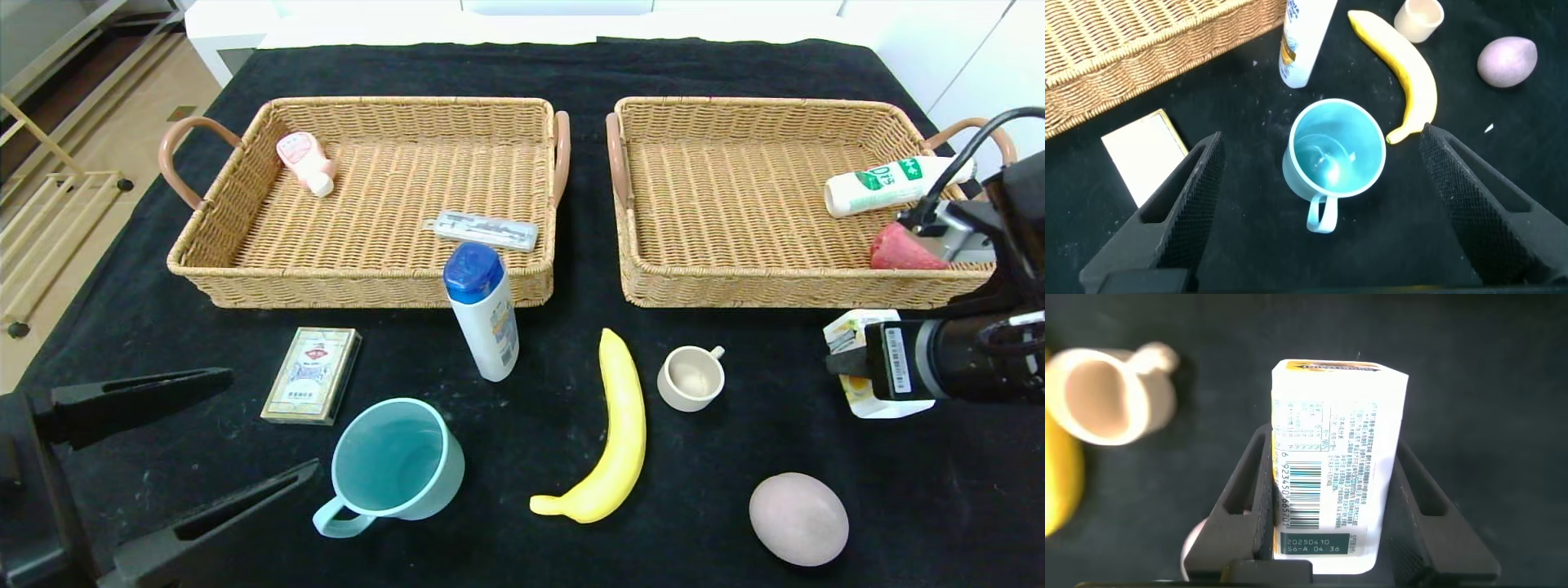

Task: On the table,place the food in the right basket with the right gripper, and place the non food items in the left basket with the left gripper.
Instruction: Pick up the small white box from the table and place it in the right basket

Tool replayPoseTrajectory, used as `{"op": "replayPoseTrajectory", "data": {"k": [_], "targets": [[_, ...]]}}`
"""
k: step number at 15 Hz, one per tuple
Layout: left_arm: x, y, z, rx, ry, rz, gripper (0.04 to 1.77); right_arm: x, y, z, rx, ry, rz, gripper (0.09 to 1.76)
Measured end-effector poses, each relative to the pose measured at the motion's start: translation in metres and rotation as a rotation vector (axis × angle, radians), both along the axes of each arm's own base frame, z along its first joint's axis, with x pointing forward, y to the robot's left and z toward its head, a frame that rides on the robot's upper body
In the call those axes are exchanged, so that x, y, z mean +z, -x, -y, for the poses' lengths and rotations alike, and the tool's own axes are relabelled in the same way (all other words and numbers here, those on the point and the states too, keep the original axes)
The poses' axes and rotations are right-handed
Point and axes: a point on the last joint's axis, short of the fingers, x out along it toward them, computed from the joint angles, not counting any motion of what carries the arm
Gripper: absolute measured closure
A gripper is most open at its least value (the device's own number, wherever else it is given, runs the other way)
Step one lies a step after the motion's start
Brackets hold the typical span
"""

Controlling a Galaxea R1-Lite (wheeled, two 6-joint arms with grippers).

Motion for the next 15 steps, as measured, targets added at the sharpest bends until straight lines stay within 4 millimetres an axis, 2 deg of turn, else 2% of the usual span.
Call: {"op": "replayPoseTrajectory", "data": {"k": [3,6,11,15], "targets": [[0.000,0.000,0.000,0.000,-0.001,0.001,0.09,0.030,0.001,-0.002,0.024,-0.008,0.062,1.04],[0.000,0.000,0.000,0.000,-0.002,0.001,0.09,0.051,-0.012,-0.004,0.035,0.000,0.123,1.04],[-0.001,0.000,0.000,-0.003,-0.013,0.006,0.09,0.074,-0.057,-0.014,0.017,0.002,0.216,1.04],[-0.001,0.000,0.000,-0.007,-0.019,0.008,0.09,0.071,-0.099,-0.016,-0.054,0.015,0.249,1.04]]}}
